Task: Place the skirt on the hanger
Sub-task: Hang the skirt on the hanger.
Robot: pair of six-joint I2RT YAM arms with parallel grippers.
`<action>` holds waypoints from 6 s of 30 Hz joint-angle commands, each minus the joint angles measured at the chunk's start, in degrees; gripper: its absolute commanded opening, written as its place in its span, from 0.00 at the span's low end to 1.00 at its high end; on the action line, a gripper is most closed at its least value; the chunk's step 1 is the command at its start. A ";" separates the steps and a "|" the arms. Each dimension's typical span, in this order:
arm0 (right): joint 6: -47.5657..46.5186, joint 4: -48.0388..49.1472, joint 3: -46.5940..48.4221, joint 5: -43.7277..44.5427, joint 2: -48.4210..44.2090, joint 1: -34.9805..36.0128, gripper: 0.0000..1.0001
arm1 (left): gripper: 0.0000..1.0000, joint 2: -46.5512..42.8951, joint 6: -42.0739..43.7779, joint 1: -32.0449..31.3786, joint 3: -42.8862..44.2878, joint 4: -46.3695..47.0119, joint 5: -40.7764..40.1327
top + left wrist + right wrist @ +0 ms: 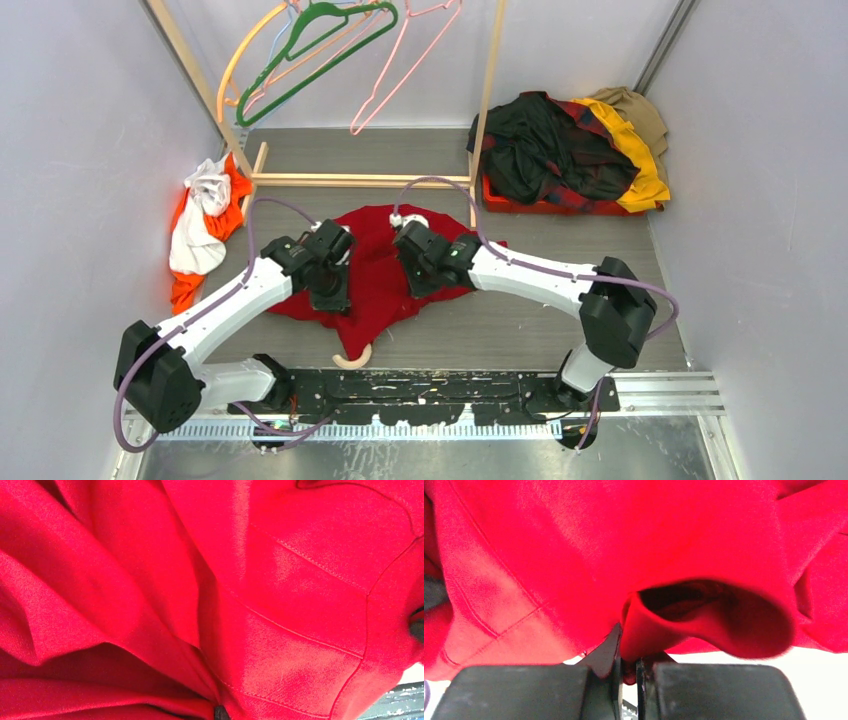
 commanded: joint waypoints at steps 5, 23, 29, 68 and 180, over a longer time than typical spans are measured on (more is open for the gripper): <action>-0.17 17.32 -2.82 -7.59 -1.75 8.46 0.01 | 0.00 -2.73 -1.50 -0.25 2.04 14.57 6.09; -8.41 21.35 -14.47 -5.10 -11.95 15.84 0.01 | 0.00 3.11 -1.83 3.84 -3.94 28.75 13.52; -10.54 14.41 -12.03 -2.52 -9.16 17.42 0.07 | 0.00 7.56 -2.05 3.86 -2.48 33.44 21.36; 7.55 15.68 -12.37 12.18 2.57 13.92 0.66 | 0.00 2.07 -7.19 4.06 -3.65 29.42 18.31; 26.13 63.33 -25.03 5.41 -25.42 -16.30 0.01 | 0.44 -28.33 -14.34 -3.32 -12.47 38.77 15.81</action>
